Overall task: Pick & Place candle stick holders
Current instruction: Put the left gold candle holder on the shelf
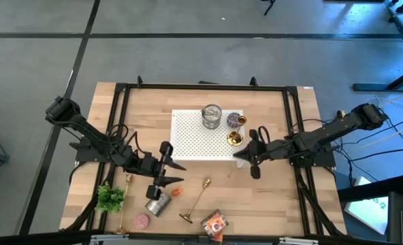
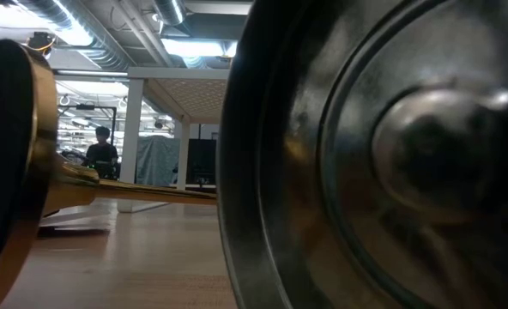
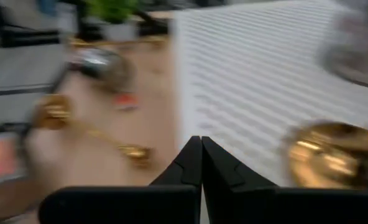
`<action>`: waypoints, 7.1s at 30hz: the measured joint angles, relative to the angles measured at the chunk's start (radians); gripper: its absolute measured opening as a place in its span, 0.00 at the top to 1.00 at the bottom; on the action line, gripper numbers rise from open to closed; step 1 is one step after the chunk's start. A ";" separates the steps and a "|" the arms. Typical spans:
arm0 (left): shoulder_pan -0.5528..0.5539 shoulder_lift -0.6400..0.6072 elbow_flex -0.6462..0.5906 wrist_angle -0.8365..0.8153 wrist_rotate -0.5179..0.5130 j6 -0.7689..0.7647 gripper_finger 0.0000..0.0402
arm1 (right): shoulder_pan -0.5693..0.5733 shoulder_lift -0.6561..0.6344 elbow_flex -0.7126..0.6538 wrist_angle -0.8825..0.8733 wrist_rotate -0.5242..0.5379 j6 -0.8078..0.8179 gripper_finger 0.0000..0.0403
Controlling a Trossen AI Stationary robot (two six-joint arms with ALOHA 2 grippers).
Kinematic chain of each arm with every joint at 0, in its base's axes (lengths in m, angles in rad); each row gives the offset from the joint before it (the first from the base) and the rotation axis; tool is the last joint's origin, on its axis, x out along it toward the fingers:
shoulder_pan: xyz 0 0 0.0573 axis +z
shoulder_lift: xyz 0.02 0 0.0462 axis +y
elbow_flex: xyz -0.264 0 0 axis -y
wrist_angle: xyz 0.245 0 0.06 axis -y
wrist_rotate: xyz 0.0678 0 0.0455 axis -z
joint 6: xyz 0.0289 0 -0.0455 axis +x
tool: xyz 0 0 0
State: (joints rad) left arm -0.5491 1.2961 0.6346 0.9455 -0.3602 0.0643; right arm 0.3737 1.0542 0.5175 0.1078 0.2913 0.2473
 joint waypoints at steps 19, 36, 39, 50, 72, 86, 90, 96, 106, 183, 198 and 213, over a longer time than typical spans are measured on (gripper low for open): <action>-0.046 0.000 0.000 0.094 0.280 0.008 0.64 | 0.093 0.000 0.001 0.606 -0.460 -0.078 0.99; -0.102 0.157 0.215 0.054 0.332 -0.002 0.64 | 0.132 0.000 0.001 0.695 -0.610 -0.147 0.99; -0.149 0.200 0.324 -0.107 0.254 -0.041 0.64 | 0.132 0.000 0.001 0.719 -0.610 -0.151 0.99; -0.375 0.263 0.575 -0.793 -0.398 -0.482 0.64 | 0.131 0.000 0.001 0.715 -0.530 -0.163 0.99; -0.517 0.357 0.577 -1.535 -0.128 -1.650 0.64 | 0.130 0.000 0.002 0.685 -0.388 -0.249 0.99; -0.516 0.430 0.577 -1.599 0.332 -1.900 0.64 | 0.130 0.000 0.002 0.659 -0.335 -0.248 0.99; -0.510 0.430 0.577 -1.601 0.306 -1.890 0.64 | 0.130 0.000 0.002 0.659 -0.335 -0.248 0.99; -0.467 0.430 0.577 -1.626 0.329 -1.849 0.57 | 0.130 0.000 0.002 0.659 -0.335 -0.248 0.99; -0.356 0.430 0.629 -1.672 0.387 -1.603 0.50 | 0.130 0.001 0.002 0.659 -0.332 -0.248 0.99; -0.144 0.214 0.092 -1.761 0.652 -1.726 0.54 | 0.116 0.001 0.002 0.651 -0.318 -0.229 0.99; -0.136 0.259 0.092 -1.729 0.684 -1.682 0.80 | 0.116 0.001 0.002 0.652 -0.318 -0.229 0.99; -0.073 0.253 0.094 -1.702 0.678 -1.641 0.97 | 0.116 0.001 0.002 0.653 -0.318 -0.229 0.99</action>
State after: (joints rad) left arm -0.6218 1.5490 0.7286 -0.7565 0.3174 -1.5772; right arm 0.4892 1.0550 0.5190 0.7609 -0.0269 0.0181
